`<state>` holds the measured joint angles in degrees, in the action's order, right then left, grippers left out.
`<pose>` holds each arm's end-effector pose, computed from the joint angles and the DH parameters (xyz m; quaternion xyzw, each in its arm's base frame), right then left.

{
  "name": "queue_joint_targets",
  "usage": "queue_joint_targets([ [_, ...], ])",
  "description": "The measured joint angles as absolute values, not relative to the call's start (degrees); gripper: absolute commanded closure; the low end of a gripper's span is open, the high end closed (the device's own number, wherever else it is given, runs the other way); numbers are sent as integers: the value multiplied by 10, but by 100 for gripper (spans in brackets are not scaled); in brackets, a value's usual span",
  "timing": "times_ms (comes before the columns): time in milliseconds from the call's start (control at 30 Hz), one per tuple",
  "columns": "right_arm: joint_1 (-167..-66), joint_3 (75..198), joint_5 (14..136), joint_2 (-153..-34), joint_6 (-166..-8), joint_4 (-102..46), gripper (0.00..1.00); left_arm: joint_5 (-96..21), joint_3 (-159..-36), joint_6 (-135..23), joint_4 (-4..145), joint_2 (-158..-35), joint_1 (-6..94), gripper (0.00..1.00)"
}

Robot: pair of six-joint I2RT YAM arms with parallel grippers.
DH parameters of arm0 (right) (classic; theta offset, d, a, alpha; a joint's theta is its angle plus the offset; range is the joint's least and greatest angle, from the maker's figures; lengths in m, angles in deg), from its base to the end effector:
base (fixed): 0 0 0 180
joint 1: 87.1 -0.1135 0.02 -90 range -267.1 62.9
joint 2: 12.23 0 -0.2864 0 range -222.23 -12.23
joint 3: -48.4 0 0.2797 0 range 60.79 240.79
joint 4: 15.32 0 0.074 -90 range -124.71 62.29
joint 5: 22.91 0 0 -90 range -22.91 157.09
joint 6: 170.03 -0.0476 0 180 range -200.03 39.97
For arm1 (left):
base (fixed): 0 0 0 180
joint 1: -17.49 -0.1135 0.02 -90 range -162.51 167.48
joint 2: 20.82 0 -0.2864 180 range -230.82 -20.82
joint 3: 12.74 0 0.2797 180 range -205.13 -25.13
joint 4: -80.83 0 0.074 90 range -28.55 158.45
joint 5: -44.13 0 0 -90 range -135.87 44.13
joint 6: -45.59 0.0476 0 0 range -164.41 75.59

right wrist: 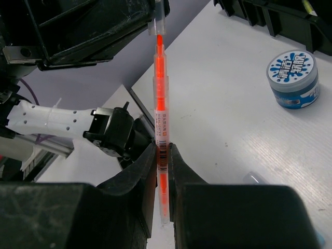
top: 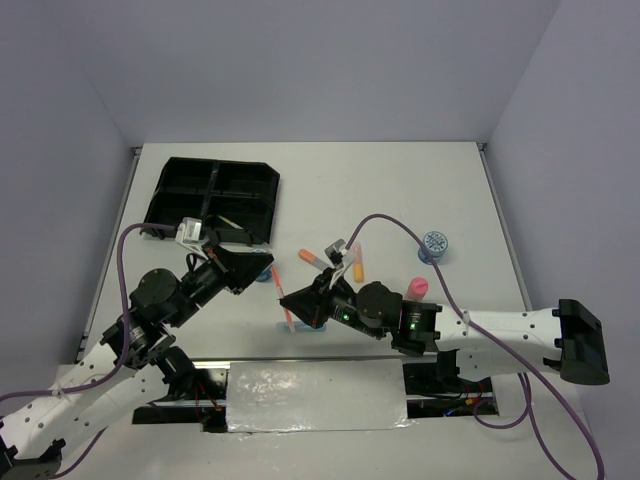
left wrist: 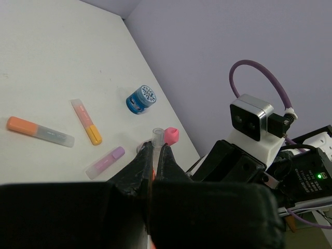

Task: Sort the stationery into containers
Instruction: Close the pen cap on the pen.

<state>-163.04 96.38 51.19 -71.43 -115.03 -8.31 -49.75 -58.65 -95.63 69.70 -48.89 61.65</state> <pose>0.0776 0.2560 0.2963 -0.1655 0.7127 0.4979 0.4656 0.1129 -0.1051 0.3481 -0.0661 0.6613 -0.5372 0.5194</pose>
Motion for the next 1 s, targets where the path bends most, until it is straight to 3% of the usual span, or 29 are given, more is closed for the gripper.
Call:
queue_joint_targets([
  [1000, -1631, 980, 500, -703, -1124, -111, 100, -487, -586, -953, 697, -489, 616, 100],
])
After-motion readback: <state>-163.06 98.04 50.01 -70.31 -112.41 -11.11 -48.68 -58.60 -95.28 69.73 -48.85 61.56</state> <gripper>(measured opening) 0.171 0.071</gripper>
